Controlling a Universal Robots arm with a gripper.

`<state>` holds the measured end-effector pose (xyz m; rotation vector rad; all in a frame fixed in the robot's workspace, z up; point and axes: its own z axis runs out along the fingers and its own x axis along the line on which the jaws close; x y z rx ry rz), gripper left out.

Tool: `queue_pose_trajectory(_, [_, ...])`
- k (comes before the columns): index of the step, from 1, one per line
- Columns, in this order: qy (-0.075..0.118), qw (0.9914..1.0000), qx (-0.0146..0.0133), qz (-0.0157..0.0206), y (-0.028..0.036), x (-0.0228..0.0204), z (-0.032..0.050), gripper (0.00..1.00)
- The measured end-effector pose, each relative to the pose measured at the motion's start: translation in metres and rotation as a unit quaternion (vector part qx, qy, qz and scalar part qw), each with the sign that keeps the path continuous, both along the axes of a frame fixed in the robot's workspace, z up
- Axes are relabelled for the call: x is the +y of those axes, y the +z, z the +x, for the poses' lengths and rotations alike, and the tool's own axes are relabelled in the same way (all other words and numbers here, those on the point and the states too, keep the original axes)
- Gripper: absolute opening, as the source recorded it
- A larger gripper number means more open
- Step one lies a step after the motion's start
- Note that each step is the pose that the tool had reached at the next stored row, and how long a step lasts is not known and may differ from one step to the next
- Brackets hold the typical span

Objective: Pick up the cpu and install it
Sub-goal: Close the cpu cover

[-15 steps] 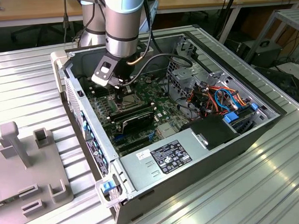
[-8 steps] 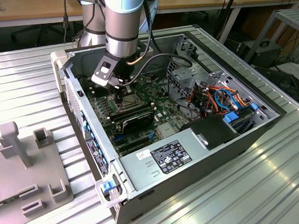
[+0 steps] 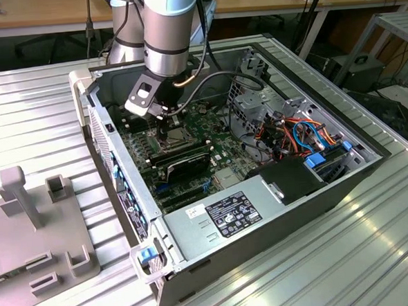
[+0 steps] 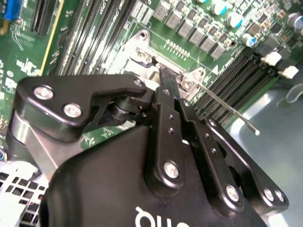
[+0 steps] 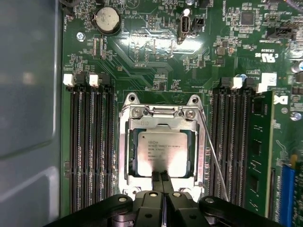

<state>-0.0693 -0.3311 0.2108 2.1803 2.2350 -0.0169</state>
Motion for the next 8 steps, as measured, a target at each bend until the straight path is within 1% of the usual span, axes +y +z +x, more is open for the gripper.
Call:
queue_pose_trajectory(2, [0.000, 1.00000, 0.0000, -0.0005, 0.0050, 0.0000, 0.0000, 0.11])
queue_pose_trajectory(8, [0.000, 1.00000, 0.0001, -0.0014, 0.0165, -0.0001, 0.0000, 0.11])
